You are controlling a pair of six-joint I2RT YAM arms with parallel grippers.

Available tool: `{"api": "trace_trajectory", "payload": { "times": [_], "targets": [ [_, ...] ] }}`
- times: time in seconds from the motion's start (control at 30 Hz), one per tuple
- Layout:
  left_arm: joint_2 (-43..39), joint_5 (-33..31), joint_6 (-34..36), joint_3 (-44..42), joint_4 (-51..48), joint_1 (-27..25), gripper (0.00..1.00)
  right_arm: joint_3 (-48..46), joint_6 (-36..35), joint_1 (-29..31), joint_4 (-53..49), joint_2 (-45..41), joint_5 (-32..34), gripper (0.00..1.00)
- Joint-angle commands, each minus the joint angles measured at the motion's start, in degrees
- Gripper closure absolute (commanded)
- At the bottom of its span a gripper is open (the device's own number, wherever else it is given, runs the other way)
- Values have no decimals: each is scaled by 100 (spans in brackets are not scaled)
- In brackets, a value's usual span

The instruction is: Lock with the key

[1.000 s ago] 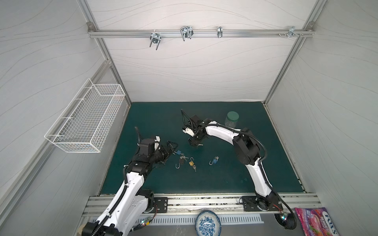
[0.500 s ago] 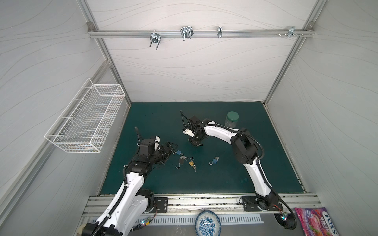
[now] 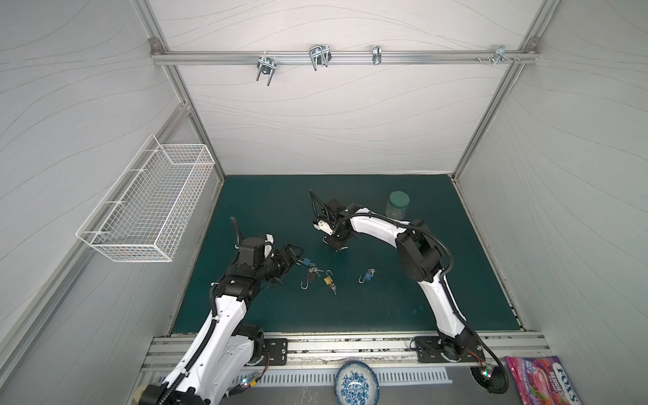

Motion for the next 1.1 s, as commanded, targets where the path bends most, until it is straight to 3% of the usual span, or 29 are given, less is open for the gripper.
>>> {"api": "trace_trajectory", "payload": {
  "times": [0.0, 0.27, 0.5, 0.6, 0.73, 0.87, 1.07],
  "targets": [
    [-148, -126, 226, 407, -132, 42, 16, -261, 118, -31, 52, -608, -98, 84],
    [-256, 9, 573, 941, -75, 41, 16, -2035, 829, -194, 1067, -2513, -461, 93],
    [16, 989, 713, 1174, 917, 13, 17, -3702, 1417, -314, 1888, -4468, -1081, 100],
    [88, 1178, 895, 1388, 1149, -221, 18, -4131, 1764, -528, 2057, -5267, -1840, 100],
    [304, 1047, 1295, 1855, 1194, -935, 18, -4419, 2081, -733, 2202, -6024, -3037, 100],
    [731, 1531, 1083, 2192, 1787, -1178, 18, -4629, 2804, -1108, 2557, -6539, -4413, 100],
    [1197, 1774, 1227, 2820, 2070, -1802, 17, -4519, 3404, -1074, 2912, -6780, -5358, 100]
  ]
}}
